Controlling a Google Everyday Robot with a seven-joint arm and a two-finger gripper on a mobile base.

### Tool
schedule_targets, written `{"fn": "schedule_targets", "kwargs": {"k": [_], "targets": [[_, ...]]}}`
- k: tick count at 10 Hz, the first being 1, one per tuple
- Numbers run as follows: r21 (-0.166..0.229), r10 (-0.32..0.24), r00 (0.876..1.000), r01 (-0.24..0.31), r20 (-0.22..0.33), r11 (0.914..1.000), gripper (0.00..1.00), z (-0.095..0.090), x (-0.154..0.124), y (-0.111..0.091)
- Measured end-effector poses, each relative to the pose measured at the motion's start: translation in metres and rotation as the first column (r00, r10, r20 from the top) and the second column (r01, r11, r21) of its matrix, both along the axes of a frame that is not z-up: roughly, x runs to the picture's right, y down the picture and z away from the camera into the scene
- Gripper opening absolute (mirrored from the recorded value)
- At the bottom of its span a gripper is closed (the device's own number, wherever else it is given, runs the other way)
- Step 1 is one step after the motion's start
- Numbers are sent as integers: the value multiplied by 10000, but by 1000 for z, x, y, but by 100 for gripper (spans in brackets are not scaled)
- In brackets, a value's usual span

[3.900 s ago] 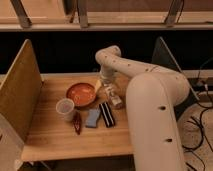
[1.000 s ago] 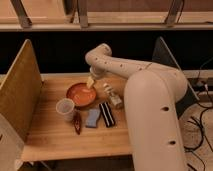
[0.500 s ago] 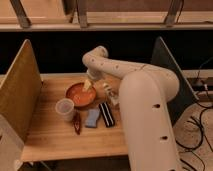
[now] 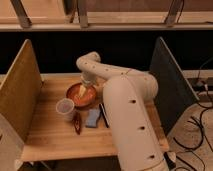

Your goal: Pick up the ceramic bowl

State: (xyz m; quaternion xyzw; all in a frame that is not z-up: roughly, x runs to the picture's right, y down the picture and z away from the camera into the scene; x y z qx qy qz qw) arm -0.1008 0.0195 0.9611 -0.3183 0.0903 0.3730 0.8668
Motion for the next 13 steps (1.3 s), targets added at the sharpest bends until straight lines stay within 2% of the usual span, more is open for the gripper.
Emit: {"fn": "schedule_targets", "kwargs": {"k": [2,4,5,6,7,9,10,13], "targets": [[-526,249,9992,-266,-326,9983,77,11,4,7],[-943,340,9987,-374,-367,9948,58,19,1,11],[-1020,365,9986,-403,-382,9940,50,21,1,10],[-1069,443,9981,-487,-432,9931,36,25,3,7],[-1045,491,9978,-536,-455,9931,28,26,4,3],[-827,583,9973,-618,-441,9947,10,27,3,-9],[-522,683,9967,-705,-437,9961,2,25,5,-24],[491,909,9951,-890,-386,9948,0,15,10,-64]]}}
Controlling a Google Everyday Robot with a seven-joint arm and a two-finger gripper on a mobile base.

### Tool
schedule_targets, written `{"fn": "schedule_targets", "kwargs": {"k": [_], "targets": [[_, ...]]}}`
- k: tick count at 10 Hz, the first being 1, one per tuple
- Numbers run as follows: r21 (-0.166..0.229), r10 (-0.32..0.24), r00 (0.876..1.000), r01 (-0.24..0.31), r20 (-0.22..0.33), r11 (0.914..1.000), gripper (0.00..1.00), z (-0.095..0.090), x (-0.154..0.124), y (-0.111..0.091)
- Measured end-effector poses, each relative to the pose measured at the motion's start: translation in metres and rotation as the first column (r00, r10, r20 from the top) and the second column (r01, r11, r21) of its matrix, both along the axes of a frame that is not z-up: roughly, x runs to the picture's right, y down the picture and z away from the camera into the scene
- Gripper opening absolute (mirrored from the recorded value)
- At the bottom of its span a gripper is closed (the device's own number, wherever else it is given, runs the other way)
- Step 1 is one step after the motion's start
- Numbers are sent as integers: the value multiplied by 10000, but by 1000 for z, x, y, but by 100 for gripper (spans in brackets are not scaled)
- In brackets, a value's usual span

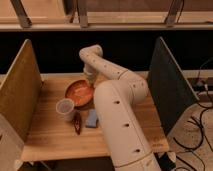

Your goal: Pick up the ceramic bowl

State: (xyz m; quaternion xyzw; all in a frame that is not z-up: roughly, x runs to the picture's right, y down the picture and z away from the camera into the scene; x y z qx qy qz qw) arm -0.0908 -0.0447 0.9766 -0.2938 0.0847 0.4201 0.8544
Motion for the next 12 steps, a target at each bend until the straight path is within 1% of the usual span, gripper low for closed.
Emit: {"fn": "schedule_targets", "kwargs": {"k": [1,2,6,9,10,11,12], "targets": [[352,8,10000,-8,2,9994,0,-5,1,-12],[610,8,10000,-9,29,9981,0,-9,1,-21],[1477,11,9999,-30,126,9890,0,-30,2,-46],[2306,43,9999,-74,140,9730,0,-58,6,-70],[2634,92,9999,-123,133,9646,0,-70,9,-78],[2822,157,9998,-190,139,9592,0,-81,11,-83],[2888,282,9996,-295,89,9569,0,-89,16,-84]]}}
